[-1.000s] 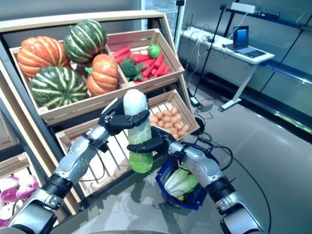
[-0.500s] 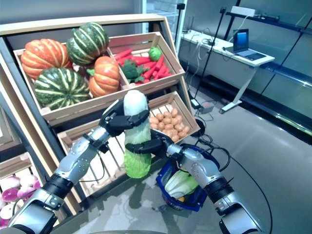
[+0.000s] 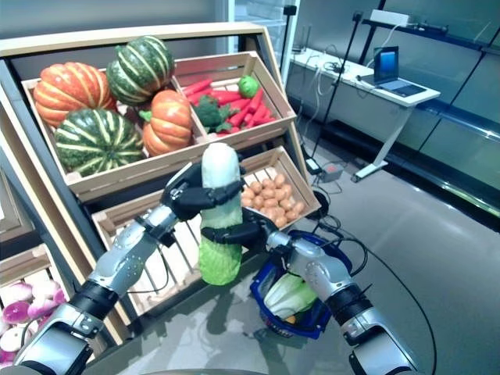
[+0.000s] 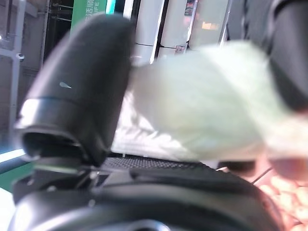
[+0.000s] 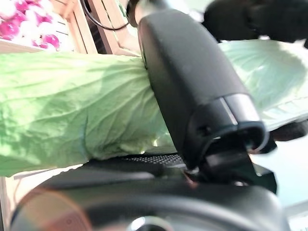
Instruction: Put vegetables into the basket
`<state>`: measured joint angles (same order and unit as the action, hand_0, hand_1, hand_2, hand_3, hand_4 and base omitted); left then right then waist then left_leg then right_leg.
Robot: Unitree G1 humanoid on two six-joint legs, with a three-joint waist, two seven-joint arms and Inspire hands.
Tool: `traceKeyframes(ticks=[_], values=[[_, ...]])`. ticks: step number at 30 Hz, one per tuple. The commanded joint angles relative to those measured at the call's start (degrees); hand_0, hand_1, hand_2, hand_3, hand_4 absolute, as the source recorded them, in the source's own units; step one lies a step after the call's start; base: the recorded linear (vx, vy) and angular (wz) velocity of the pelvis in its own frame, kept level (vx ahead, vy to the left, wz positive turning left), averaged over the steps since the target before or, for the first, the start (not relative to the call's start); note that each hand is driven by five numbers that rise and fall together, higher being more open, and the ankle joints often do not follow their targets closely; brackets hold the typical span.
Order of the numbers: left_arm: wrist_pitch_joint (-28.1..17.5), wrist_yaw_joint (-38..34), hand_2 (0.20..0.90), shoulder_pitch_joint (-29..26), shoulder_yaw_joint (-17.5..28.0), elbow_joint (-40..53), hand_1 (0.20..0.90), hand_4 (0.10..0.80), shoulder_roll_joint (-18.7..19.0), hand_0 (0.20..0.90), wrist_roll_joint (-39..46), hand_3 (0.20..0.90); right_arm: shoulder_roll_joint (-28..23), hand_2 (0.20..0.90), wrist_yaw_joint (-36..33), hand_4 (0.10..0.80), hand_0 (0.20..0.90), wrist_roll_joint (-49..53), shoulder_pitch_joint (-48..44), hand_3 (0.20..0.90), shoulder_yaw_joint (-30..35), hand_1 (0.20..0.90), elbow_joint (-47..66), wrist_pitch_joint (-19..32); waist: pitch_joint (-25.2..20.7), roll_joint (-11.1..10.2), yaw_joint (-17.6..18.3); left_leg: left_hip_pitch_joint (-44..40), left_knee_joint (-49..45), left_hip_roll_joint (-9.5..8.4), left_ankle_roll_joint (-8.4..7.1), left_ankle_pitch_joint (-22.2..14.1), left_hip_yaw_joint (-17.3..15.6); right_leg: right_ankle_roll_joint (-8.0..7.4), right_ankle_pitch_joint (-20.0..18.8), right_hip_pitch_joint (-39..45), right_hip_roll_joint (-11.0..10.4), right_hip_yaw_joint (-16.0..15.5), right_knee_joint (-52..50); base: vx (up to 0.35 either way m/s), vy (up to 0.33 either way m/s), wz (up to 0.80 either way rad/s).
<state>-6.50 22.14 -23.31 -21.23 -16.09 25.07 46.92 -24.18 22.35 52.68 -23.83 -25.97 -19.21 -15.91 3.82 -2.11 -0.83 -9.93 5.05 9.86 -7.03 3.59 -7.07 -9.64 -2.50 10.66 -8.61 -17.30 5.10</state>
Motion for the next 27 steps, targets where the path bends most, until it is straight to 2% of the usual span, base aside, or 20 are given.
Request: traceKeyframes(ticks=[1, 5, 14, 27], values=[[-3.74, 1.47, 0.9, -3.91, 1.35, 2.56, 0.9, 0.8, 0.21, 0.9, -0.83, 0.9, 0.61, 0.3, -3.48, 0.4, 0.3, 7.85, -6.46, 0.3, 8.86, 0.3, -1.95, 4.62, -2.57, 0.0, -0.07, 0.76, -0.05, -2.99, 1.87, -4.18, 0.61, 1.93, 1.12, 0.46, -0.5, 3.86, -0.62, 0.0, 0.0, 0.0], [-4.04, 1.65, 0.9, -1.51, 5.17, -0.06, 0.9, 0.8, 2.32, 0.9, -0.9, 0.9, -0.98, 0.3, -4.65, 0.4, 0.3, 7.08, -3.27, 0.3, 11.71, 0.3, -4.12, 5.1, -2.46, 0.23, 0.05, 0.81, -0.05, -2.69, 1.75, -4.01, 0.09, 1.82, 1.05, 0.24, -0.67, 3.56, -0.68, 0.0, 0.0, 0.0], [-5.04, 1.22, 0.9, 1.91, 11.76, -2.68, 0.9, 0.8, 2.92, 0.9, 0.96, 0.9, -2.74, 0.3, -8.64, 0.4, 0.3, 2.88, -0.02, 0.3, 18.09, 0.3, -14.65, 6.52, -1.56, 0.55, -0.25, 0.63, -0.05, -2.21, 1.31, -4.03, -0.25, 1.97, 1.15, 0.41, -0.59, 3.07, -0.54, 0.0, 0.0, 0.0], [-6.04, 0.07, 0.9, 1.89, 14.35, -6.76, 0.9, 0.8, 3.66, 0.9, 0.21, 0.9, -5.57, 0.3, -13.42, 0.4, 0.3, 1.14, -1.24, 0.3, 24.37, 0.3, -25.03, 8.52, 0.71, 1.07, -1.05, 0.69, -0.05, -1.82, 0.89, -3.97, 0.2, 1.98, 2.01, 0.14, -0.89, 2.4, -1.8, 0.0, 0.001, 0.0]])
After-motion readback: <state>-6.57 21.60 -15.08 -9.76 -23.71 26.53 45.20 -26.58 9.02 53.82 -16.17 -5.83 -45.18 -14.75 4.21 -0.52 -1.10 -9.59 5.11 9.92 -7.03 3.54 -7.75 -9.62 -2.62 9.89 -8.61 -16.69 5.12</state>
